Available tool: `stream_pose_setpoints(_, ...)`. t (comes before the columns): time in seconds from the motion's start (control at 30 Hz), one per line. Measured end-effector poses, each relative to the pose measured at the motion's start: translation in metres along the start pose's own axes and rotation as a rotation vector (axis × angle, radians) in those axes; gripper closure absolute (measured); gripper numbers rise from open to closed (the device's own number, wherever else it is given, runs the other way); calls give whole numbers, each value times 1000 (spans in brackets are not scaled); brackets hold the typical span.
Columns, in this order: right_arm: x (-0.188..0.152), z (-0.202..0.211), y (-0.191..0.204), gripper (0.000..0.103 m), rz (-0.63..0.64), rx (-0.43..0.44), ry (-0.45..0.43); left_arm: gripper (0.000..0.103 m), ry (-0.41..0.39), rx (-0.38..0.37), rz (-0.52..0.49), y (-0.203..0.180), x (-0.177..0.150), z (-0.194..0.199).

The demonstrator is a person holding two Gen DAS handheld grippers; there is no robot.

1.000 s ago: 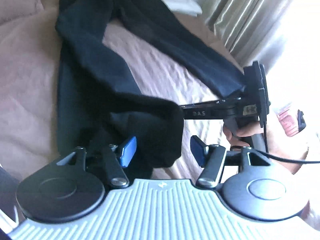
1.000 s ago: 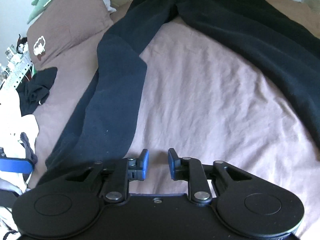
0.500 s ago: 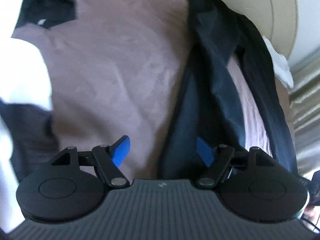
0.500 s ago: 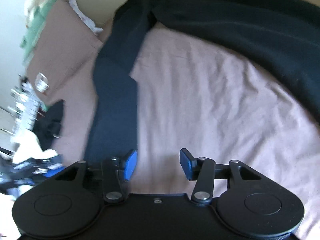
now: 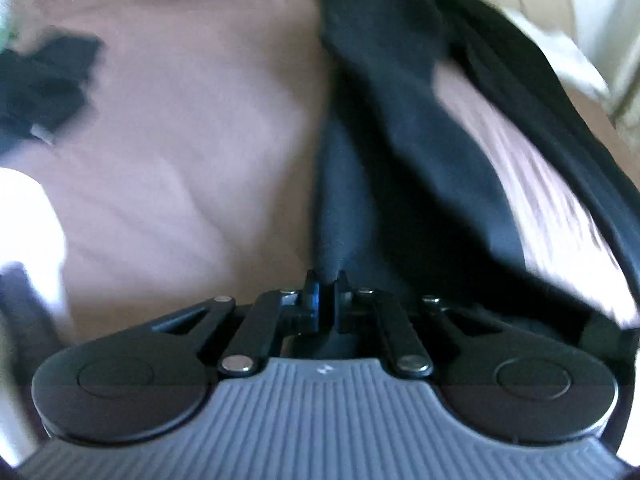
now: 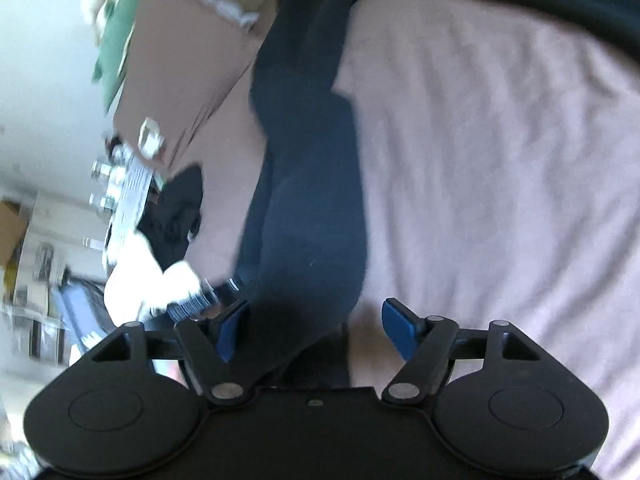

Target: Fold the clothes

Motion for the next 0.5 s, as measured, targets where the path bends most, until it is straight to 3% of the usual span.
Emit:
stream_pose_setpoints(0.03,-2,-6,6,27,-3,48,35,97,-94,69,-28,4,13,21)
stream_pose_setpoints(0.07,-4,-10,16,40,9,99,65,98,-178,123,-57,8,23,41)
stream_pose_setpoints(0.13,-6,-10,40,50,102,156,47,103,-346,232,-115,16,42,83)
stream_pose_setpoints(0.17,-8,-10,50,53,142,169,35,103,-377,261,-112,24,47,96)
stream_pose_setpoints(0.27,-17,-18,70,53,243,157,65,103,-230,235,36,63,41,92)
stream_pose_setpoints(0.4,-33,-43,66,50,274,-6,157,101,5,255,133,95,6,49)
stream_pose_setpoints(0.43,-36,-47,63,49,248,-25,164,100,37,253,140,98,2,42)
stream_pose_setpoints(0.5,-33,-53,61,43,200,-39,147,96,24,225,103,90,12,35)
Point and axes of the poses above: each gripper's, at about its wrist camera, not at the fingertips, and z roughly against the way its jaws point, y to its left, x to its top, the point moved 3 cm from there along -z, roughly the way its jaws point, and after that the axes turned 12 degrees about -y, right-handed, at the moved point
